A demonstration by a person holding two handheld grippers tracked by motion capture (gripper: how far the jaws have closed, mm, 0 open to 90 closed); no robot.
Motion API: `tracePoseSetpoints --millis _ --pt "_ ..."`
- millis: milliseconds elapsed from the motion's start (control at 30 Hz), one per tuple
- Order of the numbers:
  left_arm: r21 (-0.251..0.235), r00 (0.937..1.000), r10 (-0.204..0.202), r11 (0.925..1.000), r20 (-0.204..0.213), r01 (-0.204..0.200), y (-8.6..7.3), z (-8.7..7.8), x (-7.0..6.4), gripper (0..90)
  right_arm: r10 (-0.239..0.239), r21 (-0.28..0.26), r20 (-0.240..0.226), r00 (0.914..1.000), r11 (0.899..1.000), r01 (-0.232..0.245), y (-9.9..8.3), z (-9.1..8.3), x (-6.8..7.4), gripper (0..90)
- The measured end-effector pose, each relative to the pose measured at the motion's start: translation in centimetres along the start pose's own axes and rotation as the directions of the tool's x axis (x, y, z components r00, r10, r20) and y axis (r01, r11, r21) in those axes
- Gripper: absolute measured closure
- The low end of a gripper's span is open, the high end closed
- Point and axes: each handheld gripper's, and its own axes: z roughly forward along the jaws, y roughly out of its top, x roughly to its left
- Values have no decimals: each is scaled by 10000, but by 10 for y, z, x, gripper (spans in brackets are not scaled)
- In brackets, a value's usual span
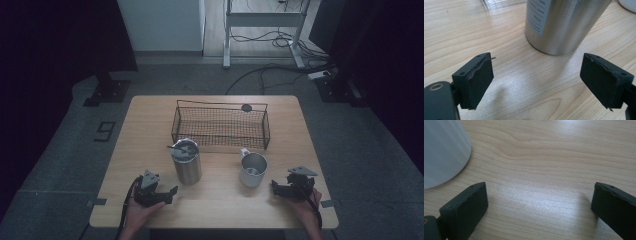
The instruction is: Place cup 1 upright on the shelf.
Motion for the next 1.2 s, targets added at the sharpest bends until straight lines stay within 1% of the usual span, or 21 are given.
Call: tracePoseSetpoints --millis 200,267,533,667,867,967,1200 --pt "-50 9999 -109 9999 -27 109 0 -2 1 117 -1 -18 -10 10000 10000 1 0 0 0 5" --pt "-165 9997 -234 9996 -44 233 1 -4 1 119 -6 -15 6 10000 10000 6 0 0 0 8" --pt "-543 9992 -380 9978 76 383 4 -14 1 122 62 -41 99 9999 10000 -61 0 0 -1 14" --pt "-631 9989 -452 9970 122 458 5 -16 1 124 83 -35 102 9999 10000 -83 0 0 -1 13" --pt "-707 9991 -369 9968 207 383 7 -18 -2 124 89 -44 93 9999 10000 -88 0 0 -1 14" --pt "-821 9990 -328 9960 291 350 9 -21 -4 124 86 -39 106 9999 10000 -86 0 0 -1 14" --pt "-935 9986 -322 9950 416 360 11 -24 -5 123 91 -41 107 9999 10000 -90 0 0 -1 15"
